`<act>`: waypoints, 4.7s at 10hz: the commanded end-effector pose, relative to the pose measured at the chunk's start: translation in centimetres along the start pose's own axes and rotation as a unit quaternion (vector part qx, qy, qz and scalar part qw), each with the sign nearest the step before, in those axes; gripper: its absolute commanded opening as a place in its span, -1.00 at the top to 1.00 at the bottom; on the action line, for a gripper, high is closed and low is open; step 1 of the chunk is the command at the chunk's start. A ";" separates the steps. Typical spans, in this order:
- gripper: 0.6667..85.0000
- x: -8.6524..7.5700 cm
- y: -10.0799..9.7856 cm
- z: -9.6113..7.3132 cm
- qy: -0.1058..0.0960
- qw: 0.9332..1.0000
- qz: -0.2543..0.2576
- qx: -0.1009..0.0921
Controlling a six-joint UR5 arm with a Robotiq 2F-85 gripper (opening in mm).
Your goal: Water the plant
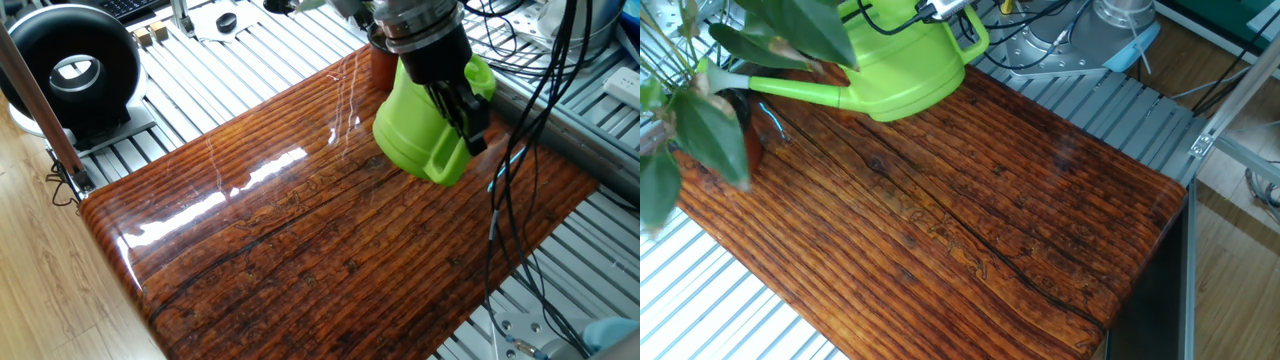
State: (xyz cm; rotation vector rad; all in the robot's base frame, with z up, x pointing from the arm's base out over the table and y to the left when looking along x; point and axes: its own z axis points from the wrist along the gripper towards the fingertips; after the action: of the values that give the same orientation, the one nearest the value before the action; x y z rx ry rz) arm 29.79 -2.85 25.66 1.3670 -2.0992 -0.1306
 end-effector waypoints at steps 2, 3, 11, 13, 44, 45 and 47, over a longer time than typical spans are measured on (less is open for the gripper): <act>0.98 -1.3 0.9 -0.1 -0.025 1.000 -0.005 -0.016; 0.98 -1.2 1.4 -0.1 -0.024 0.999 0.001 -0.026; 0.98 1.5 1.9 -0.2 0.029 0.999 0.013 -0.035; 0.98 1.8 2.2 -0.2 0.034 0.999 0.001 -0.042; 0.98 3.4 0.3 -0.3 0.065 0.998 0.025 -0.004; 0.98 3.5 0.5 -0.3 0.068 0.997 0.032 -0.006; 0.98 4.0 0.6 -0.4 0.077 0.996 0.047 -0.007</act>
State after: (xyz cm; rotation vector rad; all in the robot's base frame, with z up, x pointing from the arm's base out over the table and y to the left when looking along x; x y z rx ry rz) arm 28.74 -5.89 27.66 1.2657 -2.0177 -0.0085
